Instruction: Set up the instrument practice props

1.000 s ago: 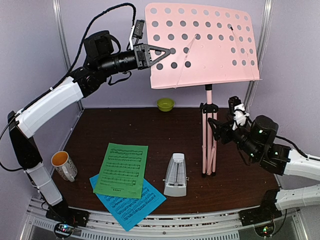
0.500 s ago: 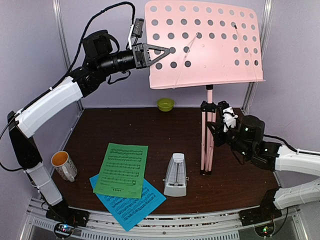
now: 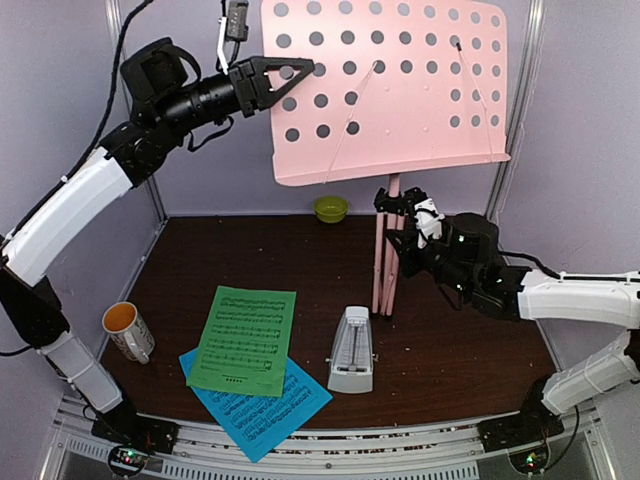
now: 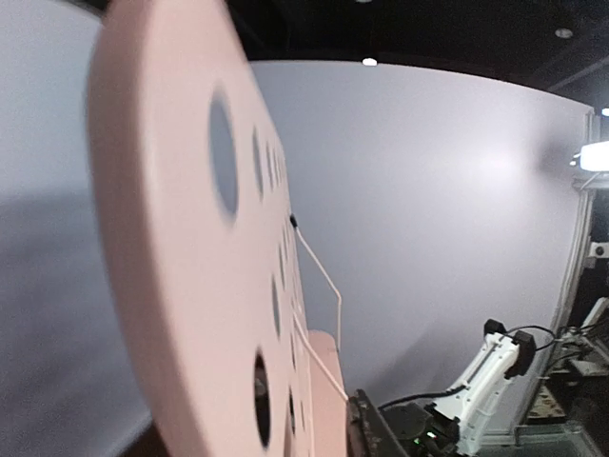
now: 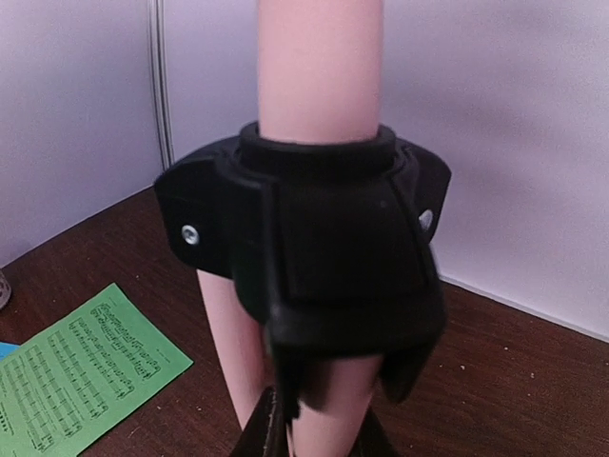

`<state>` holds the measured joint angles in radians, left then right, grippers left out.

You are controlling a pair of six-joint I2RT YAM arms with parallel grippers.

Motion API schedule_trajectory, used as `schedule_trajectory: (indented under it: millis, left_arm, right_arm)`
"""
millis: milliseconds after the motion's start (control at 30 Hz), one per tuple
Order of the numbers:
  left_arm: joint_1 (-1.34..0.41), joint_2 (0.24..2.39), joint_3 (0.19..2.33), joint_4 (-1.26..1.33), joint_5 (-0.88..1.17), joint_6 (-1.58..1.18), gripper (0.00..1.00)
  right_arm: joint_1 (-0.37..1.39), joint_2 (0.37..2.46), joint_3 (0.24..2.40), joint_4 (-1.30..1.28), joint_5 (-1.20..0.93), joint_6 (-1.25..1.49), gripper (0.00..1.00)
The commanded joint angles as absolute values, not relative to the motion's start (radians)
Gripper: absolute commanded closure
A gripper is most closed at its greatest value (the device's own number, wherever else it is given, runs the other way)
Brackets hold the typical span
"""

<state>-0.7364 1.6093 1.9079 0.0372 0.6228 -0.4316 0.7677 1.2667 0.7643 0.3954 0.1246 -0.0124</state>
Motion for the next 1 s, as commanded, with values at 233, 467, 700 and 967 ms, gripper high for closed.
schedule_trajectory:
  millis: [233, 467, 700, 967]
  left_arm:
    - [-0.695, 1.389, 1.803, 0.081, 0.452, -0.302, 0.33]
    - [-0.659, 1.324, 1.695, 0.054, 0.419, -0.294, 0.23]
    - [-0.630, 1.128, 1.408, 0.201, 0.367, -0.247, 0.16]
    - [-0.601, 0.993, 0.918, 0.324, 0.193, -0.191, 0.21]
  right_arm:
    - [0.771, 1.359, 0.813, 0.760, 0.084, -0.013, 1.00]
    - [0.767, 1.368, 0.819, 0.766, 0.133, 0.001, 1.00]
    - [0.766, 1.367, 0.816, 0.774, 0.138, 0.016, 1.00]
    - [0.764, 1.359, 0.816, 0.765, 0.139, 0.018, 1.00]
